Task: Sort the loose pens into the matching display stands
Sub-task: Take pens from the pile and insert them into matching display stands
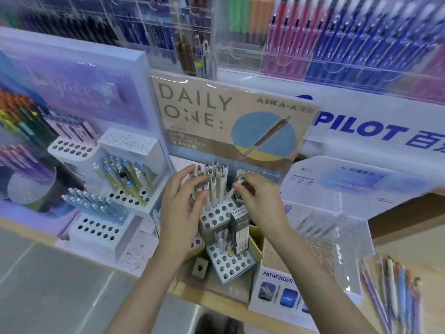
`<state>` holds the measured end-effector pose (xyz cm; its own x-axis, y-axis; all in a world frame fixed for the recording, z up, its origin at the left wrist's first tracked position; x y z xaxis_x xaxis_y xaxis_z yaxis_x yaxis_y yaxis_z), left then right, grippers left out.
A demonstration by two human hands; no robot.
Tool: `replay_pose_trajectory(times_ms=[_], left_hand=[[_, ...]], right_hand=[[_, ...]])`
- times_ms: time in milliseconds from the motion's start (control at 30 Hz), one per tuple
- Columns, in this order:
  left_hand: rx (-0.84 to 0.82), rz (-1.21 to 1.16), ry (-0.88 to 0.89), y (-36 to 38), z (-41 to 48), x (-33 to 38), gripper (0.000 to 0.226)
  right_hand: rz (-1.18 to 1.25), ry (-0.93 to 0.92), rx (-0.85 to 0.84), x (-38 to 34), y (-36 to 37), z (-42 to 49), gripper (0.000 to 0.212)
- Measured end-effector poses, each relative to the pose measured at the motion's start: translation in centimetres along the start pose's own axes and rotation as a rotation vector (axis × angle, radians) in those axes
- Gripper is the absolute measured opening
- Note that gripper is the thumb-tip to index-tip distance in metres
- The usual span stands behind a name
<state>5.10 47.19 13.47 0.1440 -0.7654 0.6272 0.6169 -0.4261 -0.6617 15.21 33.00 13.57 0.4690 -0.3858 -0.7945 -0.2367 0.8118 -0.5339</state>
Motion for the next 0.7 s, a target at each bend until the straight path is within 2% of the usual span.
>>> replay_pose_trajectory(times_ms=[100,300,367,500,600,700], left_hand=[[0.006,-0.033,-0.025,0.1,0.0,0.0,0.019],[0.103,-0.088,-0.100,-0.6,-0.3,-0.3,0.027],[0.076,-0.105,-0.141,-0.6,-0.7,-0.6,0.029],[0.041,-0.160,-0.201,-0.4,-0.8,-0.9,0.030],[0.030,-0.194,-0.207,-0.1,-0.9,-0.8,0.028],[0.032,-0.206,-0.200,0.0,-0.9,-0.9,0.028]], right_hand=[[-0.055,-0.042,-0.034,-0.6,1.1,0.8,0.022],[-0.087,0.036,-0.081,-0.6,2.2,1.0,0.015],[-0.050,0.072,-0.094,-0.5,2.1,0.6,0.010],[0.031,0.075,-0.004,-1.7,1.2,0.1,0.021],[-0.005,0.025,0.031,-2.2,1.1,0.3,0.016],[0.009,0.081,0.017,-2.0,1.2,0.4,0.019]])
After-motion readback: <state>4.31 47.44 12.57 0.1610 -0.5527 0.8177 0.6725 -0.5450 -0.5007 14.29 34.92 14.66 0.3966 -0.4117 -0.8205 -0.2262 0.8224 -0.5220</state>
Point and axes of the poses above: each hand's wrist, its own z-axis towards the middle knuckle, its own y-axis out of the palm, x = y × z, the point moved 5 cm from there along z, towards the middle knuckle, and after that the axes turned 8 degrees about z, right-handed, at the moved point
